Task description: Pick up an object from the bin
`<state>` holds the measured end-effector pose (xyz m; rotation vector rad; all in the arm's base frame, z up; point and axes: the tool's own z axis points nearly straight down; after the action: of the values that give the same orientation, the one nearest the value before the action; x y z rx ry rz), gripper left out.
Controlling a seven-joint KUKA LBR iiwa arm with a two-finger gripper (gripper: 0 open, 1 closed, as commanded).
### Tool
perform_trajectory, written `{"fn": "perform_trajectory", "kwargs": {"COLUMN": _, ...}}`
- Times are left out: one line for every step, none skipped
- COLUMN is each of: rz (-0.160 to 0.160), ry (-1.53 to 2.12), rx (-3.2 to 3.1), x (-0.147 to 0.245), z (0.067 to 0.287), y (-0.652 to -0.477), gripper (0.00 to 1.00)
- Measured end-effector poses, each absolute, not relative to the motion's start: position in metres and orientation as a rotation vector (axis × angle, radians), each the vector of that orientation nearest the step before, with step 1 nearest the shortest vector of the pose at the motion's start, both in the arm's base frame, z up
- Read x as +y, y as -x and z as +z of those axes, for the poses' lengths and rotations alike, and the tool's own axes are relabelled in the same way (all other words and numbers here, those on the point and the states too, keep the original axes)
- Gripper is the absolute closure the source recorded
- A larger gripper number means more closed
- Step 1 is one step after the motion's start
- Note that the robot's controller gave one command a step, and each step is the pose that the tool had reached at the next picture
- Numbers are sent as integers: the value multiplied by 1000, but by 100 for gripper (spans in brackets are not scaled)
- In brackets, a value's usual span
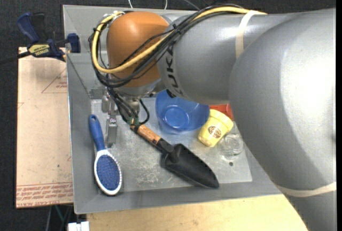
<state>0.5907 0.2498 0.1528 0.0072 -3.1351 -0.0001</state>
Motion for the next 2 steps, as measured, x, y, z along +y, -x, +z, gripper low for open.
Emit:
{"fn": "perform_trajectory", "kwargs": {"rz": -3, "ry": 1, "rx": -3142, "x": 249, "z": 158, "y": -593, "gripper": 0}}
{"fn": "perform_trajectory", "kwargs": {"rz": -3, "ry": -492, "rx": -3103, "x": 155, "z": 87, "y": -554, "gripper": 0}}
